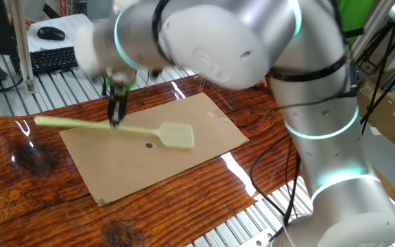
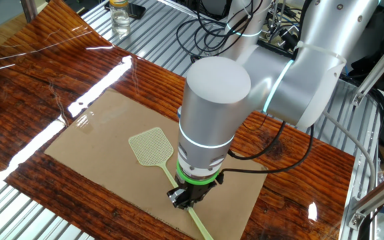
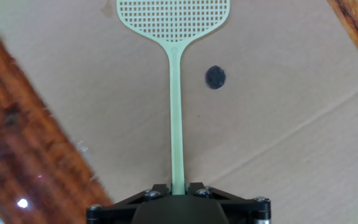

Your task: Swat with a flyswatter

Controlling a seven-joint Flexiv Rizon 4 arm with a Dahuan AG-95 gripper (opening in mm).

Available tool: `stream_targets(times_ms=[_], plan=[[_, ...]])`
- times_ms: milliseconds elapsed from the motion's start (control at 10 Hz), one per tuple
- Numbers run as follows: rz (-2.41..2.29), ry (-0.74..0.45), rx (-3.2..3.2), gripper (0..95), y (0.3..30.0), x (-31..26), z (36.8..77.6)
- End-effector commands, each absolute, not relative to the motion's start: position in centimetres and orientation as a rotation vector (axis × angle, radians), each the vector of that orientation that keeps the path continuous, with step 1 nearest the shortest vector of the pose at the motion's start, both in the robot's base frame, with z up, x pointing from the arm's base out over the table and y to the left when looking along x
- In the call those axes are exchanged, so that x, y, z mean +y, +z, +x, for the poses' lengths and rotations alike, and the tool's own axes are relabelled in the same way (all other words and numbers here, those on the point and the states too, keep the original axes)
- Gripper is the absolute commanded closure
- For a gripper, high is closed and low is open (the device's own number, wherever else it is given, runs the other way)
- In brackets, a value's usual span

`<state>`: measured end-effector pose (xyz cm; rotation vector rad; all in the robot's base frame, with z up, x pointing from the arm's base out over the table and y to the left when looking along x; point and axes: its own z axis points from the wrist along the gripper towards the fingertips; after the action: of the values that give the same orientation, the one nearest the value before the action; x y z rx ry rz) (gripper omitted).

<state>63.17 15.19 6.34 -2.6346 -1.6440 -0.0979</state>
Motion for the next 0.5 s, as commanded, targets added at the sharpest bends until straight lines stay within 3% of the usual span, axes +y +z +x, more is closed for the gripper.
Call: stream_targets(times_ms=[100,500], plan=[[-2.219,-0.091,-1.951,95.0,10.3,15.6,64.8],[-2.060,-0.093,-2.117,95.0,11.3,15.4,64.6]])
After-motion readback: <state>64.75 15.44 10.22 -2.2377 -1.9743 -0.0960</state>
